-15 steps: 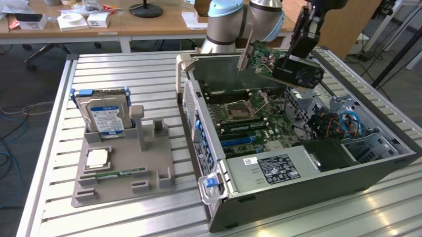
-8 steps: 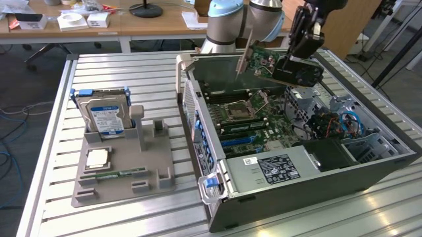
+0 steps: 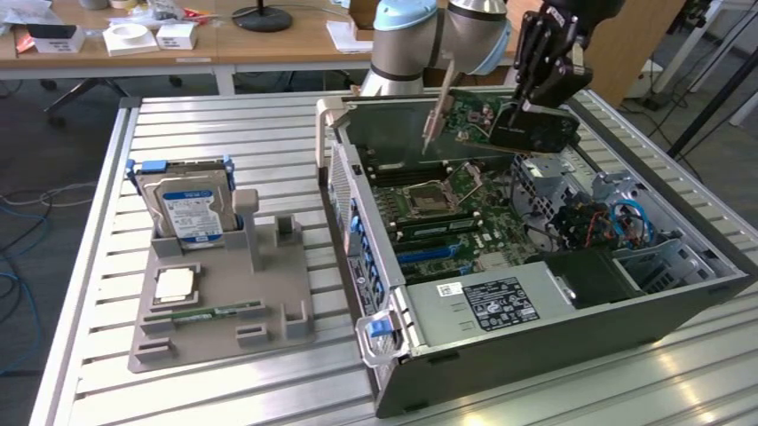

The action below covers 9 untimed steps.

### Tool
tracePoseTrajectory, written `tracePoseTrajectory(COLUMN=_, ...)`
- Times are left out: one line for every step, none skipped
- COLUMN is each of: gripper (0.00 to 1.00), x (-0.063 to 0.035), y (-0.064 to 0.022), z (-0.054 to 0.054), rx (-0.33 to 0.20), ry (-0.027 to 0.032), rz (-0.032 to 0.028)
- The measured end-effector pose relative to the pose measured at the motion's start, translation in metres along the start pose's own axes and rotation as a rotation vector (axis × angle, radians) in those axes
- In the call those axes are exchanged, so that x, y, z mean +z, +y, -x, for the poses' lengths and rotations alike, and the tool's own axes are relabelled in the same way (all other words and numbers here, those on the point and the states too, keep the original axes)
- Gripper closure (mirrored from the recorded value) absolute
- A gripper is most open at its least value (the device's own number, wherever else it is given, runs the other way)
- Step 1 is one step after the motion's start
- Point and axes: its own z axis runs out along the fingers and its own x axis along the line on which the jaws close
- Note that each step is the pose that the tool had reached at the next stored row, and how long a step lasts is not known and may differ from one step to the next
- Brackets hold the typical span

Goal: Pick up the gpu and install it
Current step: 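Insert the gpu into the slot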

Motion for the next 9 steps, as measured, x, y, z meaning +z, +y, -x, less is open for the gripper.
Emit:
tracePoseTrajectory(gripper=0.74, x=0.0001, y=0.0000, z=0.0000, rx=-0.018, ry=0.0008, rz=0.0003)
tracePoseTrajectory(gripper=0.74, x=0.0003, y=0.0000, z=0.0000, rx=-0.036, ry=0.0016, rz=0.0006)
tracePoseTrajectory(gripper=0.74, x=0.0004, y=0.0000, z=0.0000, rx=-0.054, ry=0.0023, rz=0.0008)
tracePoseTrajectory(gripper=0.74, x=0.0006, y=0.0000, z=0.0000, rx=-0.072, ry=0.0030, rz=0.0011)
tracePoseTrajectory(gripper=0.74, x=0.0007, y=0.0000, z=0.0000, rx=-0.090, ry=0.0038, rz=0.0013)
tracePoseTrajectory(gripper=0.74, x=0.0009, y=0.0000, z=0.0000, rx=-0.108, ry=0.0045, rz=0.0016)
tracePoseTrajectory(gripper=0.74, x=0.0011, y=0.0000, z=0.0000, rx=-0.125, ry=0.0053, rz=0.0018)
tracePoseTrajectory(gripper=0.74, x=0.0011, y=0.0000, z=0.0000, rx=-0.142, ry=0.0060, rz=0.0020)
tracePoseTrajectory(gripper=0.74, x=0.0012, y=0.0000, z=0.0000, rx=-0.159, ry=0.0067, rz=0.0021)
